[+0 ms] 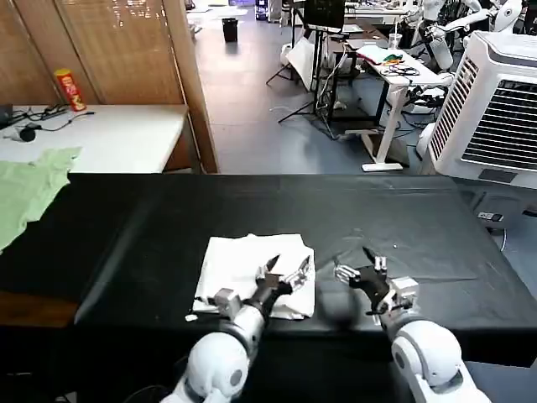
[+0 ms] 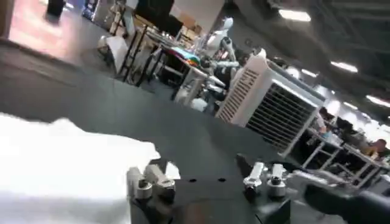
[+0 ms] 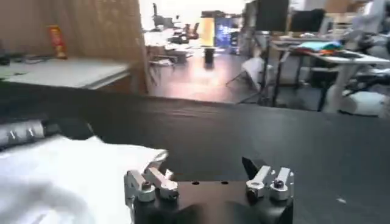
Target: Fold and organize the clothes.
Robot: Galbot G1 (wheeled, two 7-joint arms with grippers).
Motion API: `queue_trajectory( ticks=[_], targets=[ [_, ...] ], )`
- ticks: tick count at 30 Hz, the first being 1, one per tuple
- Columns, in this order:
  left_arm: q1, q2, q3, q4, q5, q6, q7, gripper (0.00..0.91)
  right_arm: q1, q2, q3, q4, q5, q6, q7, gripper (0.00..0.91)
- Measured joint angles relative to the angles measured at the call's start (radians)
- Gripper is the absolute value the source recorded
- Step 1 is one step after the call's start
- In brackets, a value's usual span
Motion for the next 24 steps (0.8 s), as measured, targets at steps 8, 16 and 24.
queue_trajectory(
  ticks=[8,16,24],
  targets=[
    [0.054,0.130,-0.158,0.023,0.023,-0.037,0.010,0.878,0.055,0.023,-0.083,-0.085,-0.201,-0.013,-0.022,0.878],
    [0.085,0.154,-0.241,0.057,0.023,-0.052,0.012,0.878,0.100,0.056,-0.116,-0.172,-0.306,0.005,0.012,0.878],
    [0.085,0.152,-0.286,0.101,-0.012,-0.063,0.021,0.878,0.144,0.078,-0.088,-0.185,-0.146,-0.018,0.040,0.878]
  ],
)
